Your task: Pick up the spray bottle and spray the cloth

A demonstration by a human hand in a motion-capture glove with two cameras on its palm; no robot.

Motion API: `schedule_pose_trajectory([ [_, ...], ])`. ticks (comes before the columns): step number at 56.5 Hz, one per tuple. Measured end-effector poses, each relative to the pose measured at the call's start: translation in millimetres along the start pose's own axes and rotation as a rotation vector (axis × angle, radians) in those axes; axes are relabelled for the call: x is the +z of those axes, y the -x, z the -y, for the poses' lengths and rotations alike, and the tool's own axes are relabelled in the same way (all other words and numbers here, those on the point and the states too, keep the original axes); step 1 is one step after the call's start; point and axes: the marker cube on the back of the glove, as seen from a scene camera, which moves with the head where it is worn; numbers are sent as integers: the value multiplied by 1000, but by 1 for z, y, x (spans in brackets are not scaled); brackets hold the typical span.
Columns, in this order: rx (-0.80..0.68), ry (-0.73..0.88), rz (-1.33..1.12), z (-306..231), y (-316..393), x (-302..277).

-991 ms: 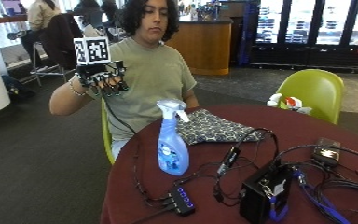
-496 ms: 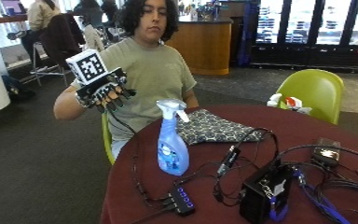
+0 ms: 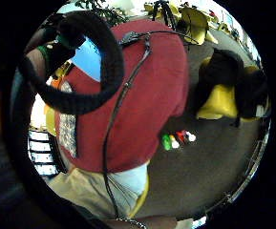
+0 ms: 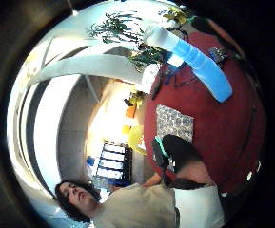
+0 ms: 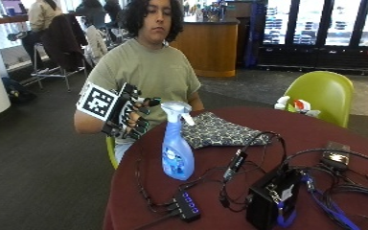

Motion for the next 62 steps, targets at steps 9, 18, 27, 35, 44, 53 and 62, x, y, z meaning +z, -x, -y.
schedule_pose_trajectory([
  [9, -2, -164, 99, 33, -6, 26],
  [18, 69, -296, 141, 58, -9, 41],
  [27, 52, -408, 177, 75, -5, 48],
  [35, 42, -378, 166, 73, -2, 50],
  [44, -11, -331, 81, 56, 0, 38],
  [53, -66, -171, -130, 23, 8, 18],
  [62, -146, -12, -361, -25, 6, -6],
])
